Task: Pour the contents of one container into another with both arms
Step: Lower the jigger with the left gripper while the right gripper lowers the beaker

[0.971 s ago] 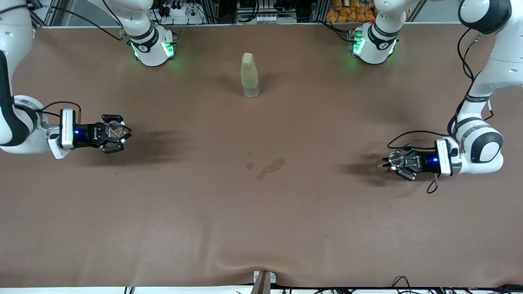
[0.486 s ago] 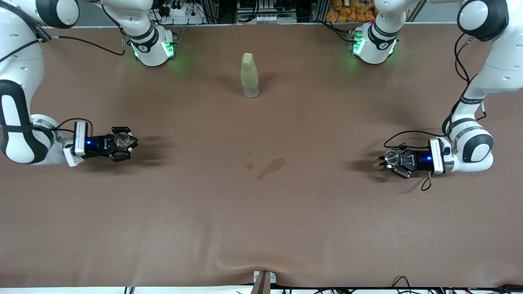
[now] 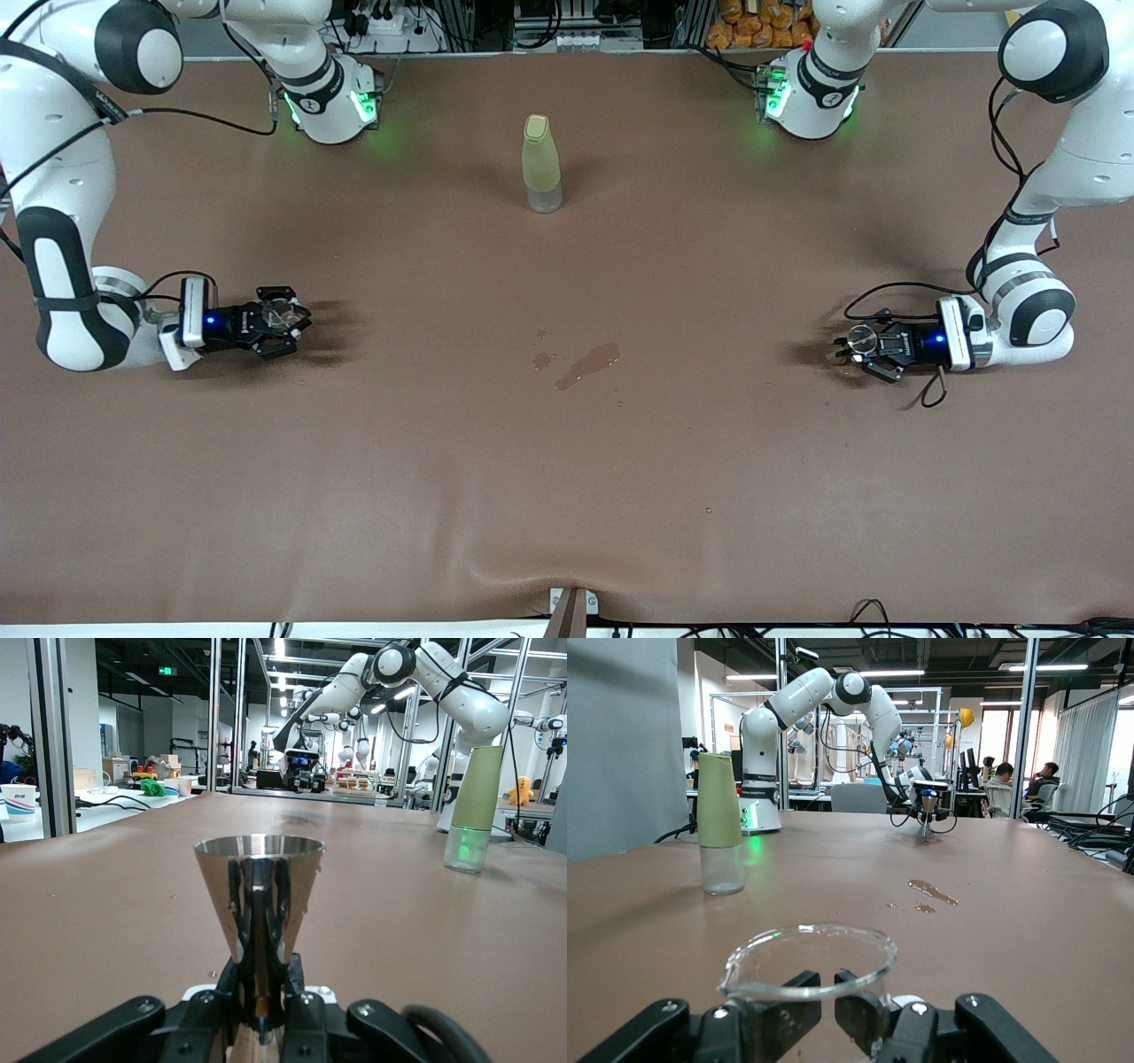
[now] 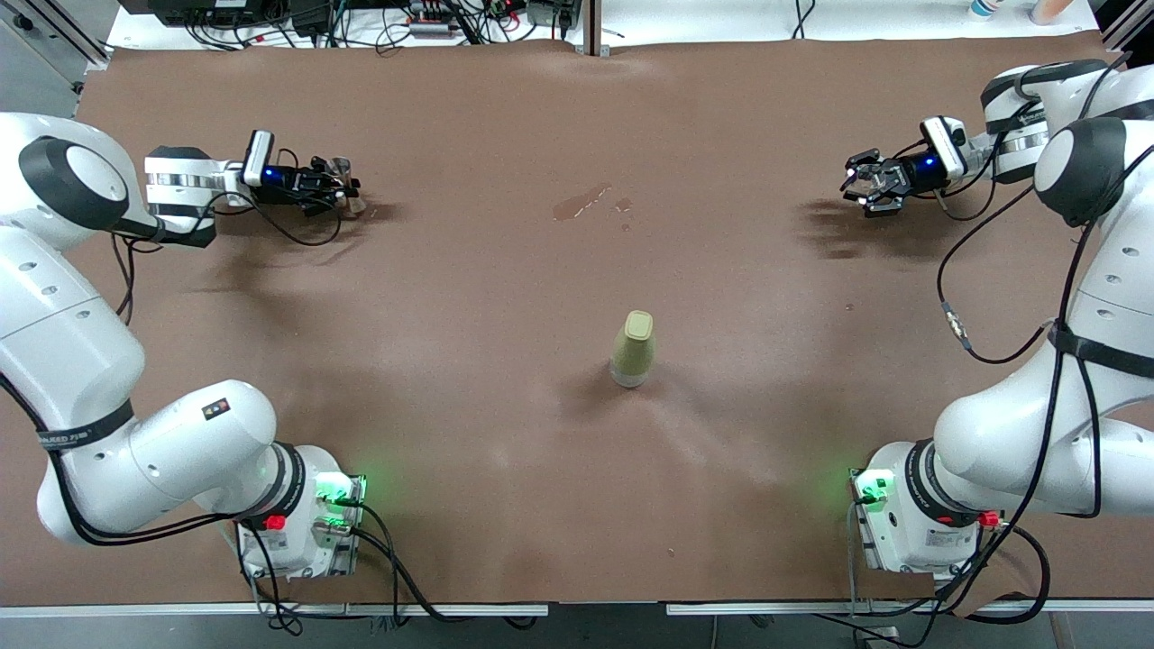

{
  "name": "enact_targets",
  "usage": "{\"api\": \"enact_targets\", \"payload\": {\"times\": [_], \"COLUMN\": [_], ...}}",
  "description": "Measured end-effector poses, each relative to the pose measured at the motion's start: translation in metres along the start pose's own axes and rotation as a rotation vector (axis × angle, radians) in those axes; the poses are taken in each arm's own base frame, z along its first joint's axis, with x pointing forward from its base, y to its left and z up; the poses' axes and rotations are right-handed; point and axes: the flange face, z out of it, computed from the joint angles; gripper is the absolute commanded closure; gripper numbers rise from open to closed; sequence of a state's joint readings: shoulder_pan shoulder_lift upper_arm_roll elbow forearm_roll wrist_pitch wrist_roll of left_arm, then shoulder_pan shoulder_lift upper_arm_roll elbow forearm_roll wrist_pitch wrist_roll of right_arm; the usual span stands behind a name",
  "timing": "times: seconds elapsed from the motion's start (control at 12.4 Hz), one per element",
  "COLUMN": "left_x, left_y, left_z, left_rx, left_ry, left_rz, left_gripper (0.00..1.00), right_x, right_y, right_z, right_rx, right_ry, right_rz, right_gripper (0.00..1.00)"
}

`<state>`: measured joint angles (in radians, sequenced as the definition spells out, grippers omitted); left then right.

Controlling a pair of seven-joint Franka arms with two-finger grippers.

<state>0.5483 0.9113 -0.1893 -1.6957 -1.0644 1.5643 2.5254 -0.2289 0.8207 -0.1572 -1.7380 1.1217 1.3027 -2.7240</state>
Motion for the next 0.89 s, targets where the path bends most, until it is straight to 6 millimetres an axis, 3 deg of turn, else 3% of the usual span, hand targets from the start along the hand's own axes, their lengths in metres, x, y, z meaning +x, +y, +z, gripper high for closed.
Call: {"api": "enact_targets", "payload": {"times": [0.08, 0.16, 0.24, 0.32, 0.49, 0.57, 0.89], "left_x": [0.001, 0.001, 0.000, -0.001, -0.005, -0.007, -0.006], "left_y": [-0.001, -0.001, -0.001, 0.000, 0.002, 0.002, 0.001], "left_z": [0.000, 0.000, 0.000, 0.000, -0.001, -0.001, -0.004], "left_rx": [-0.001, -0.001, -0.004, -0.007, -0.012, -0.012, -0.007], "left_ry": [-0.001, -0.001, -0.003, -0.006, -0.008, -0.007, -0.009], "left_rz": [0.002, 0.002, 0.002, 0.002, -0.004, -0.006, -0.002], "left_gripper": [0.78, 0.91, 0.95, 0.87, 0.37, 0.31, 0.29], "right_x": [-0.006, -0.012, -0.017, -0.024, -0.037, -0.042, -0.056], "right_y": [0.002, 0.004, 0.006, 0.008, 0.011, 0.013, 0.017], "right_z": [-0.001, -0.001, 0.000, 0.001, 0.003, 0.003, -0.002], "right_rx": [-0.001, -0.006, -0.014, -0.025, -0.051, -0.062, -0.086], "right_ry": [-0.002, -0.002, -0.002, -0.004, -0.009, -0.021, -0.067], "right_rz": [0.000, -0.002, -0.004, -0.004, -0.006, -0.005, -0.003], "right_gripper": [1.00, 1.00, 1.00, 1.00, 1.00, 1.00, 1.00]}}
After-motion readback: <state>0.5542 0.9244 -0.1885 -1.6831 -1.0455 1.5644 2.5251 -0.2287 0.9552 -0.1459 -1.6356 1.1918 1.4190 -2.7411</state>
